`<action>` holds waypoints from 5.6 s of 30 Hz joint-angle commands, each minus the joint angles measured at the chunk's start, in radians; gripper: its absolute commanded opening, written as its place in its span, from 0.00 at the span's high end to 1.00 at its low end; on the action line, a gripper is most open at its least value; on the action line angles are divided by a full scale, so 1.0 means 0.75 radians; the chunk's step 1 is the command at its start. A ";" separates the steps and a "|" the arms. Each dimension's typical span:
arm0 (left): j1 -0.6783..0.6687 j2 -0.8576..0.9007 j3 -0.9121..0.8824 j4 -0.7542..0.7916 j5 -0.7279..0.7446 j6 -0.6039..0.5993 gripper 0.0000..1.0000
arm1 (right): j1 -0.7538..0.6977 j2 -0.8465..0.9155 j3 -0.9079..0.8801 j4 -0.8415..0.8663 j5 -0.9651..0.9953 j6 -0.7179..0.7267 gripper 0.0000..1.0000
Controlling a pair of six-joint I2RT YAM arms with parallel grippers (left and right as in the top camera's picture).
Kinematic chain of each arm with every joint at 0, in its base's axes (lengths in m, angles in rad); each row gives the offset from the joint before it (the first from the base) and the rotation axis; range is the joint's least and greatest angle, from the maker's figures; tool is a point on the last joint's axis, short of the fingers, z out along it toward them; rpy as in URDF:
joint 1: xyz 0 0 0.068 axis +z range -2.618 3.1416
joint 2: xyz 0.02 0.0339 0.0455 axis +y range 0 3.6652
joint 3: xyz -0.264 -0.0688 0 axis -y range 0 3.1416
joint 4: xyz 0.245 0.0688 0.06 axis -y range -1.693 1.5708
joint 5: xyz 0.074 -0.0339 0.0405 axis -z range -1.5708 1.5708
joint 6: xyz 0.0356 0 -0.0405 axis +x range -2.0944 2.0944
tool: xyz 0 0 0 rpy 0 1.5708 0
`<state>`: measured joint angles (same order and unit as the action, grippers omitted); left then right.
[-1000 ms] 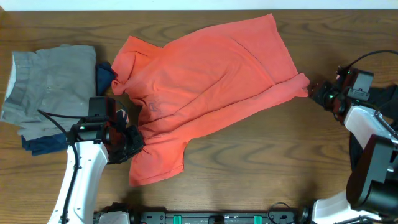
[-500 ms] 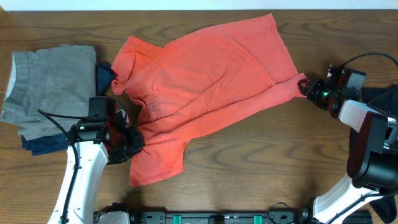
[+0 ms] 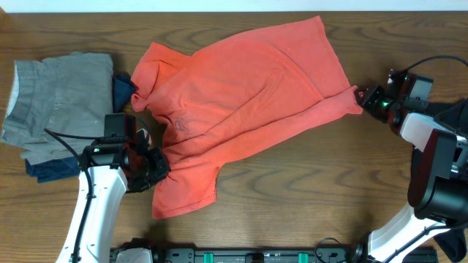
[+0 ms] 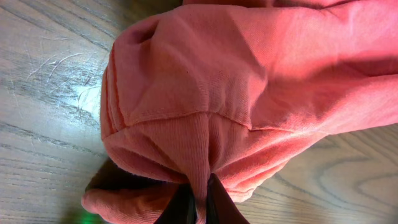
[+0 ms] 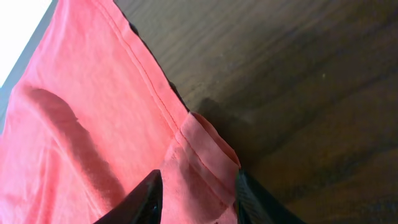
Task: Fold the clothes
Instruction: 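Grasp the coral shirt's right hem corner with the right gripper, then pull the right hem corner rightward to stretch the shirt flat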
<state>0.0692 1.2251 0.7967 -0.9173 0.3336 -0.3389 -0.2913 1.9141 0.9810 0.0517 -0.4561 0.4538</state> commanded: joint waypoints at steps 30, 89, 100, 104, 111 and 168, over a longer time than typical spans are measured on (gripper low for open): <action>-0.004 -0.002 0.003 -0.027 -0.016 0.017 0.94 | 0.051 0.025 0.021 -0.048 0.160 0.008 0.56; -0.003 -0.003 0.003 0.002 -0.016 0.017 0.94 | -0.084 -0.591 0.024 -1.288 0.698 -0.150 0.99; -0.004 -0.003 0.003 -0.010 -0.016 0.017 0.93 | -0.084 -0.503 0.023 -1.317 0.708 -0.148 0.39; -0.003 -0.003 0.003 -0.012 -0.016 0.017 0.94 | -0.084 -0.473 0.022 -1.354 0.702 -0.148 0.14; -0.003 -0.003 0.003 -0.012 -0.016 0.017 0.94 | -0.084 -0.438 -0.090 -1.279 0.682 -0.122 0.11; -0.003 -0.067 0.388 -0.154 -0.016 0.043 0.94 | -0.089 -0.566 0.254 -1.362 0.392 -0.269 0.99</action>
<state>0.0689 1.2110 0.9829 -1.0149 0.3328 -0.3309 -0.3504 1.5562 1.0367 -0.9203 -0.1490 0.3012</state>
